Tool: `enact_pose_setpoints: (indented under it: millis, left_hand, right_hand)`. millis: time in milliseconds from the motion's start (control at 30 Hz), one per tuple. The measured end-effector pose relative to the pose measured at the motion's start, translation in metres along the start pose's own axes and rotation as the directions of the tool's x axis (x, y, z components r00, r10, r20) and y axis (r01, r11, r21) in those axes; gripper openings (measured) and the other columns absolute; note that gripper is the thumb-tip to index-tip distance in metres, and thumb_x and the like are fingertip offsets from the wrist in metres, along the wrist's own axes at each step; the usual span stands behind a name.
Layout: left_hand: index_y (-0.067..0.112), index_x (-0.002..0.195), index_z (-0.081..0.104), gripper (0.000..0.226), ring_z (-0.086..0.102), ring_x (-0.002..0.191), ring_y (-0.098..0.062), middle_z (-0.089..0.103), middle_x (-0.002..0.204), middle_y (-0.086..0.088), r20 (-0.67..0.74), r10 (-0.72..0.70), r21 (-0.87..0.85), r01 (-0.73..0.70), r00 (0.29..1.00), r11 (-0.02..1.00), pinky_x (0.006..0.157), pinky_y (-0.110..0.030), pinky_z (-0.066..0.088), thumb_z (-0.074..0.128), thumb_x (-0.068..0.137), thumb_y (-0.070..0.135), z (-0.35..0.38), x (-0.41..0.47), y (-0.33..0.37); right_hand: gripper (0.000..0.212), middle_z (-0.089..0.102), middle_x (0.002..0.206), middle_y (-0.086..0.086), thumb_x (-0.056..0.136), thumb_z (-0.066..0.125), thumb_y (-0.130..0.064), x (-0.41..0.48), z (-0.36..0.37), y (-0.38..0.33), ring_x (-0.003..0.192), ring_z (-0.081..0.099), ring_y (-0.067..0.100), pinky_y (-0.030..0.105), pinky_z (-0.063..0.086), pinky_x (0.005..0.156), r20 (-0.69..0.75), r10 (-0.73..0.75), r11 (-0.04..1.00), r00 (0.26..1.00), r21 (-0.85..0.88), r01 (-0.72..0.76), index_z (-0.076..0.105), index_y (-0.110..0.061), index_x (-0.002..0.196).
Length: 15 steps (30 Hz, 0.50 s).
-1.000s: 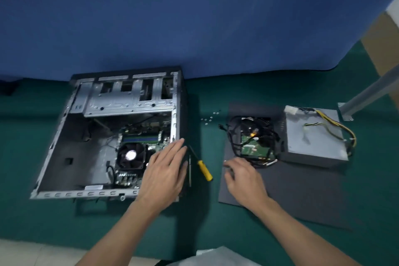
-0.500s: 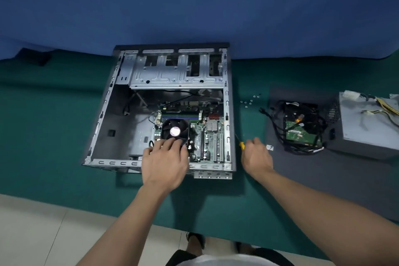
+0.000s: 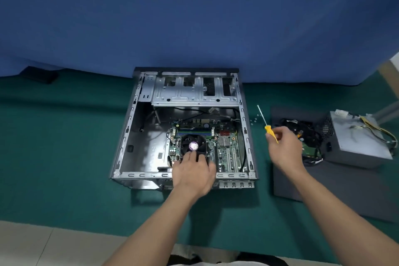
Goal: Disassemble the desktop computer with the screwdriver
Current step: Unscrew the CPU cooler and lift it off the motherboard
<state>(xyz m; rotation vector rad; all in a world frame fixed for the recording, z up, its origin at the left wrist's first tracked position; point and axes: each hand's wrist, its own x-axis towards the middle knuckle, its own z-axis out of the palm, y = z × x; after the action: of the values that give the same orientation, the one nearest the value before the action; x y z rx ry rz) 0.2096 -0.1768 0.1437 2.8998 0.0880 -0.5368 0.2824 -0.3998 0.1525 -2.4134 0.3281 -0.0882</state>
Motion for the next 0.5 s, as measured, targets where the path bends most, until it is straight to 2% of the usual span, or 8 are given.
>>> enact_pose_setpoints:
  millis: [133,267,367,500]
  left_hand:
    - [0.016,0.12,0.051,0.045,0.044,0.118,-0.021,0.051,0.127,-0.004,0.058,-0.004,-0.096,0.01,0.998,0.995,0.096,-0.042,0.04,0.031,0.095,0.047,-0.006,0.006,-0.003]
    - [0.019,0.12,0.051,0.037,0.048,0.115,-0.019,0.052,0.126,0.002,-0.003,-0.043,-0.236,0.041,0.999,0.971,0.093,-0.04,0.048,0.061,0.089,0.035,-0.018,0.021,-0.012]
    - [0.018,0.126,0.05,0.044,0.045,0.124,-0.02,0.049,0.135,0.002,-0.019,-0.066,-0.239,0.06,0.998,0.969,0.098,-0.04,0.046,0.067,0.086,0.025,-0.025,0.033,-0.024]
    - [0.02,0.127,0.048,0.051,0.046,0.122,-0.021,0.05,0.134,0.001,-0.017,-0.079,-0.19,0.075,0.997,0.979,0.097,-0.041,0.046,0.072,0.082,0.026,-0.028,0.042,-0.033]
  right_hand:
    - [0.015,0.062,0.098,0.004,0.089,0.066,-0.022,-0.017,-0.015,-0.038,0.089,0.056,0.02,0.033,0.043,0.081,-0.033,-0.094,0.987,0.995,0.13,0.098,0.068,-0.014,0.101]
    - [0.008,0.064,0.082,-0.006,0.082,0.074,-0.025,-0.016,-0.011,-0.061,0.07,0.056,0.006,0.012,0.038,0.059,0.051,-0.165,0.958,0.985,0.247,0.148,0.07,-0.024,0.089]
    - [0.009,0.061,0.079,-0.007,0.085,0.071,-0.029,-0.005,0.002,-0.068,0.068,0.053,0.005,0.012,0.034,0.058,0.093,-0.287,0.944,0.953,0.194,0.266,0.066,-0.022,0.087]
    - [0.018,0.054,0.078,-0.008,0.094,0.057,-0.035,0.012,0.025,-0.071,0.07,0.049,0.009,0.016,0.031,0.059,0.179,-0.473,0.88,0.862,0.043,0.474,0.054,-0.02,0.084]
